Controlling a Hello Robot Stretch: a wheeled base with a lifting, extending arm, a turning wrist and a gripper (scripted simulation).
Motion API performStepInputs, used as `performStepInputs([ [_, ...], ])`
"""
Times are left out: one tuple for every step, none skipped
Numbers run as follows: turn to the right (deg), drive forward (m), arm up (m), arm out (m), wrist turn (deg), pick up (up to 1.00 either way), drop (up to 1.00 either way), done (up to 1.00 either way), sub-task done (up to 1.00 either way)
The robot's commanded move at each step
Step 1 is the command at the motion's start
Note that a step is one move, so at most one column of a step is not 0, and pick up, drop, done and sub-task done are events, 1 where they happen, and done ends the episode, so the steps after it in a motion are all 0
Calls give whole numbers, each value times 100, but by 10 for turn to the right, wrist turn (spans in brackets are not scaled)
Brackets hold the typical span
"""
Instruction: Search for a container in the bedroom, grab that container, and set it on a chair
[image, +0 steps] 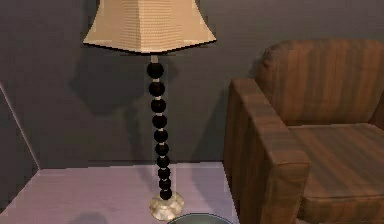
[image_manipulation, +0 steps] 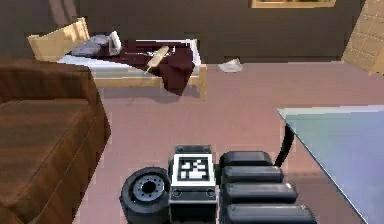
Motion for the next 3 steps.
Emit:
performStepInputs([
  [120, 0, 0, 0, 0, 0, 0, 0, 0],
  [-450, 0, 0, 0, 0, 0, 0, 0, 0],
  [-450, 0, 0, 0, 0, 0, 0, 0, 0],
])
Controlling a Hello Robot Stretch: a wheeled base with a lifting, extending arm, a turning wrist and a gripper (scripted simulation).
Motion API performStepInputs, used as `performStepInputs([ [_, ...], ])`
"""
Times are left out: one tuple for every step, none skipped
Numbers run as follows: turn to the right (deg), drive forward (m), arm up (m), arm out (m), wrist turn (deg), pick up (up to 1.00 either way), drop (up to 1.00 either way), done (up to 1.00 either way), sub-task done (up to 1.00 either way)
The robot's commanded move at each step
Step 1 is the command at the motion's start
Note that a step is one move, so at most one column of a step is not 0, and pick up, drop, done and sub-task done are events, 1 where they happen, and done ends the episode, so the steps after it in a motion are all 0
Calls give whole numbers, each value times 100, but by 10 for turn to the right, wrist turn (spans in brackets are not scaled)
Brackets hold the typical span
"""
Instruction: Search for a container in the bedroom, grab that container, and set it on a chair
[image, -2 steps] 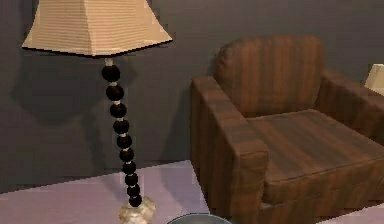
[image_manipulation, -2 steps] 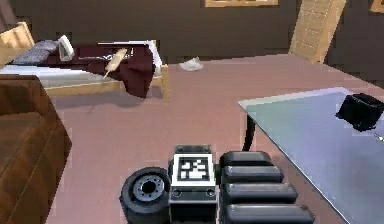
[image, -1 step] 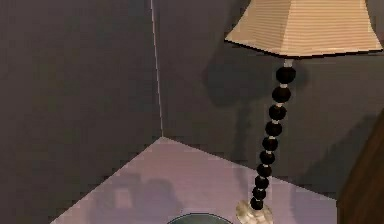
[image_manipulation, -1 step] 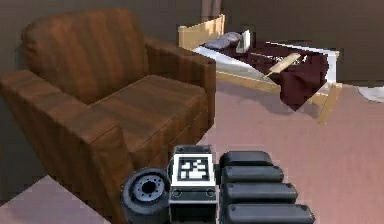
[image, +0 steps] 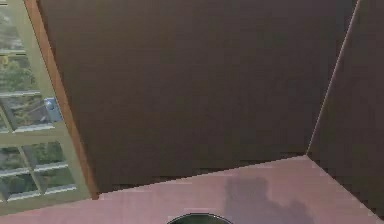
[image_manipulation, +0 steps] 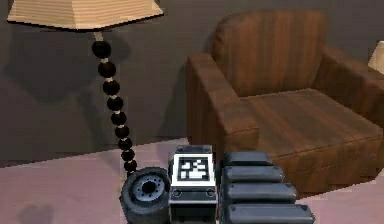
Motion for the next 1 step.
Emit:
performStepInputs([
  [-450, 0, 0, 0, 0, 0, 0, 0, 0],
])
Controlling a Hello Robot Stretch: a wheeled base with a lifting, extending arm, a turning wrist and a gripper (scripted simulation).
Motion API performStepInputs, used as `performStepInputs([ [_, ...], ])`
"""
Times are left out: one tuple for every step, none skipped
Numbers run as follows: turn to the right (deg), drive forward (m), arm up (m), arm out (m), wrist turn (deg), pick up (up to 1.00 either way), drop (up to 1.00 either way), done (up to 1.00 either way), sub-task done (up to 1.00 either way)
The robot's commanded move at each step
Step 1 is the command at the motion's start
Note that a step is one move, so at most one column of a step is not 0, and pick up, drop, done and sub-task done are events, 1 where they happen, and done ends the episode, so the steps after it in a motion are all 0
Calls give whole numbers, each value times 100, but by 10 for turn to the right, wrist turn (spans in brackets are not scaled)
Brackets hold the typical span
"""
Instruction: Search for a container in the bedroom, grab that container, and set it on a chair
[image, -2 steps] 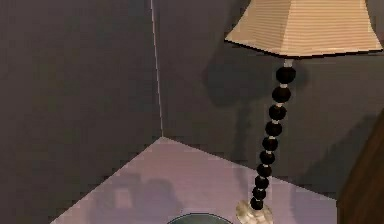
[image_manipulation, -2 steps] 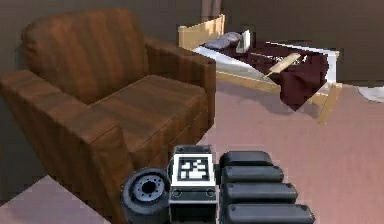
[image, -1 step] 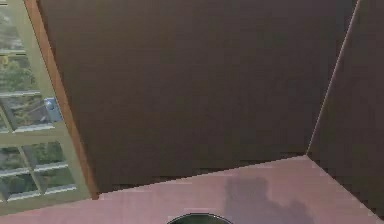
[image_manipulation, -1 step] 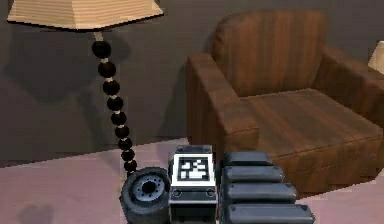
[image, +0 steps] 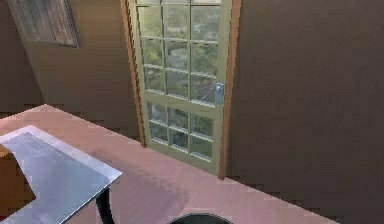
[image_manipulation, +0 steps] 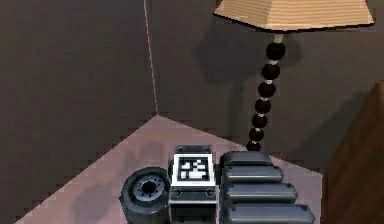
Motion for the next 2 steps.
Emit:
performStepInputs([
  [-180, 0, 0, 0, 0, 0, 0, 0, 0],
  [450, 0, 0, 0, 0, 0, 0, 0, 0],
])
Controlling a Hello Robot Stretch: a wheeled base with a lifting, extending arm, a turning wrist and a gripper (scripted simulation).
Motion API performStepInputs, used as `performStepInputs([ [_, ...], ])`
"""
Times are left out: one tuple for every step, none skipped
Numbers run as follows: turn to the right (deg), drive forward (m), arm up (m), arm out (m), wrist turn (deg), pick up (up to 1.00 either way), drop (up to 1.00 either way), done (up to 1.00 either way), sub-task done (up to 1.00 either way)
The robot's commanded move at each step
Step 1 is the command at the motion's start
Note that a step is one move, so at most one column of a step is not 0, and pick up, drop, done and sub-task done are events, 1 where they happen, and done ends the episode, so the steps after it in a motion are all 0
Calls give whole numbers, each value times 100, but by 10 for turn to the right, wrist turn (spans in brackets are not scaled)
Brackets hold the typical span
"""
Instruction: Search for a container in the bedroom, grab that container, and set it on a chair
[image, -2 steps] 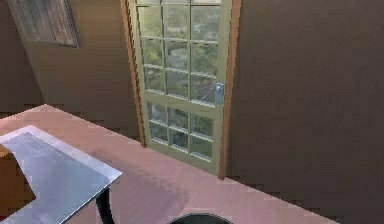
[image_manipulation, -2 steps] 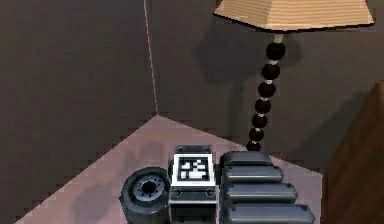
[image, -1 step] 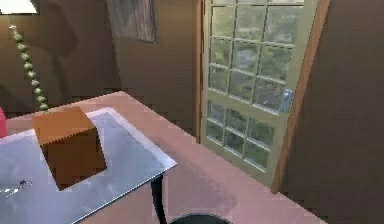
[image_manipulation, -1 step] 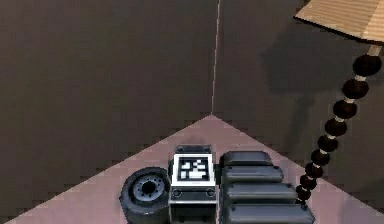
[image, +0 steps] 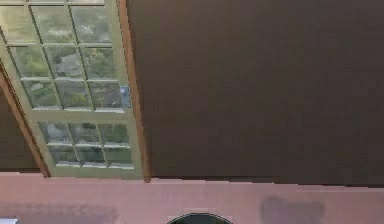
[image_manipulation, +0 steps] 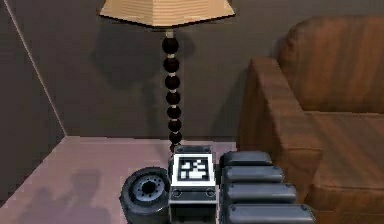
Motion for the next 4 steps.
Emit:
performStepInputs([
  [450, 0, 0, 0, 0, 0, 0, 0, 0],
  [450, 0, 0, 0, 0, 0, 0, 0, 0],
  [240, 0, 0, 0, 0, 0, 0, 0, 0],
  [450, 0, 0, 0, 0, 0, 0, 0, 0],
])
